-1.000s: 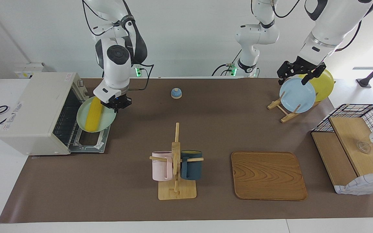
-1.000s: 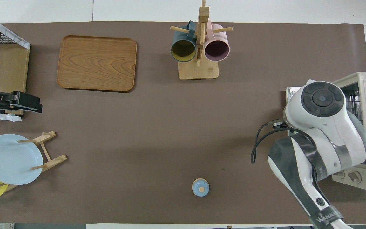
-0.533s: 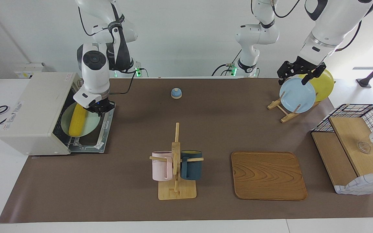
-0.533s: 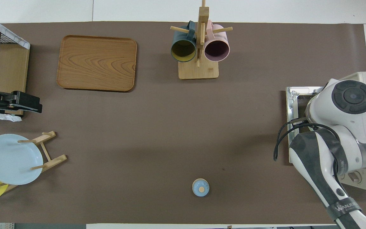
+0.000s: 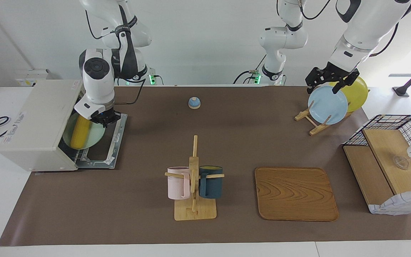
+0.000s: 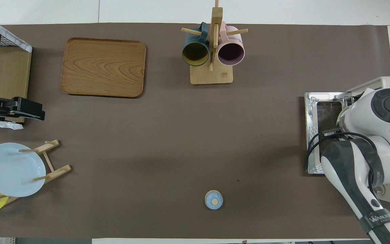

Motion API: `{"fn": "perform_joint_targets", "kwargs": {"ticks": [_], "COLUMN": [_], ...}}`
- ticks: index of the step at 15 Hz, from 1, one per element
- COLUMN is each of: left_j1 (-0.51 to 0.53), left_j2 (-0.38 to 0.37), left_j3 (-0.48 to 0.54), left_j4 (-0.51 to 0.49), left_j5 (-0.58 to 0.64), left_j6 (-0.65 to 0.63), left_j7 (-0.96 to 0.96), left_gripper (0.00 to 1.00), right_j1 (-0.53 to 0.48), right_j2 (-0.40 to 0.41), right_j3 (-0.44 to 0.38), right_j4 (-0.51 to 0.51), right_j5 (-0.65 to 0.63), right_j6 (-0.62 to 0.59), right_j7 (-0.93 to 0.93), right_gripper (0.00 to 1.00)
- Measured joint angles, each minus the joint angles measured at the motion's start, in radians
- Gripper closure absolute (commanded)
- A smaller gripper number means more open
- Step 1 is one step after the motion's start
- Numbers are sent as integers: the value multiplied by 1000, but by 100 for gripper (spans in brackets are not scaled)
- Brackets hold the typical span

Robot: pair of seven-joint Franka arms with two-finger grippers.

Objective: Put corn in oven
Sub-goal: 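Push the plate into the oven and release it with the right gripper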

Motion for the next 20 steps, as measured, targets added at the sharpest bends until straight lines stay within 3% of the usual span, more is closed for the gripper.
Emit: {"fn": "perform_joint_targets", "kwargs": {"ticks": [5,6,9,20], "left_j1": [0,0,0,1], "left_j2": [0,0,0,0], "left_j3": [0,0,0,2], "left_j4": [0,0,0,0], "left_j5": [0,0,0,0], "left_j6": [0,0,0,0], "left_j7": [2,2,2,2], "left_gripper": [0,0,0,0], "right_j1": [-28,-33,-52,-53], "right_j2": [-19,-21,-23,-23], "right_j3": [0,0,1,6], "right_j4": [-44,-46,-49,-34], "right_j5": [-3,-3,-3,-1], "right_j6": [52,52,52,62], "right_j7": [-7,-18,-34,-35], "right_gripper": [100,81,59,59]}}
